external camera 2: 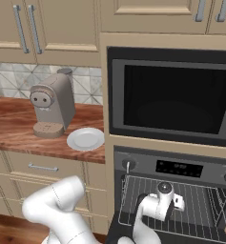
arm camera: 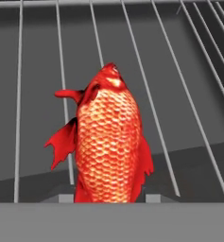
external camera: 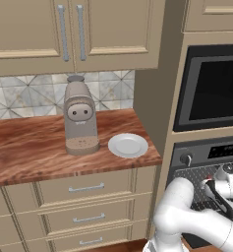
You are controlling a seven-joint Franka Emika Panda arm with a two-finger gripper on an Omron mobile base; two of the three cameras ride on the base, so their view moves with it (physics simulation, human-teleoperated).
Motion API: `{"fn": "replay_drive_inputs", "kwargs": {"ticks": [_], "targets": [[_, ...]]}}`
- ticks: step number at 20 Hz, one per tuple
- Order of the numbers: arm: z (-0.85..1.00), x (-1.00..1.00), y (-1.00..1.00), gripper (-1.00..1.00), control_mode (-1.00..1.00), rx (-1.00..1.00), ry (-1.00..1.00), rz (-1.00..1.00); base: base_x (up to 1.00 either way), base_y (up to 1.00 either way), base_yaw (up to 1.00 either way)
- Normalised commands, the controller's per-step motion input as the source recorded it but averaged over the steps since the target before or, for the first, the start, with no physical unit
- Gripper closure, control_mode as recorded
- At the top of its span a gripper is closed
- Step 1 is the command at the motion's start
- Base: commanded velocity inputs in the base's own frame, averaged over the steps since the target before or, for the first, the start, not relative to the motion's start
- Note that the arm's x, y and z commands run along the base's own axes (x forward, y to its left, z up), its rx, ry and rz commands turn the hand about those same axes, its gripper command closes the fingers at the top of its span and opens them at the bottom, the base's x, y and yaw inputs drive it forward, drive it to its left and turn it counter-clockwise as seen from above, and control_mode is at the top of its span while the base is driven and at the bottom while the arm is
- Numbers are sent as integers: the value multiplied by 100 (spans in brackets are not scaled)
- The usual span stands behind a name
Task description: Take the fish from the oven and place it on the plate on the counter.
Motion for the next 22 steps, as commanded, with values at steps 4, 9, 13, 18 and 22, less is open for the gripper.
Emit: {"fn": "replay_drive_inputs", "kwargs": {"ticks": [4,9,13,18,22], "targets": [[-6,-1,-2,100,-100,0,3,0,0,0,0],[3,-32,-3,100,-100,5,-1,0,0,0,0],[39,-38,0,100,-100,10,-8,0,0,0,0],[72,-38,0,100,-100,8,-7,0,0,0,0],[87,-46,1,100,-100,8,-6,0,0,0,0]]}}
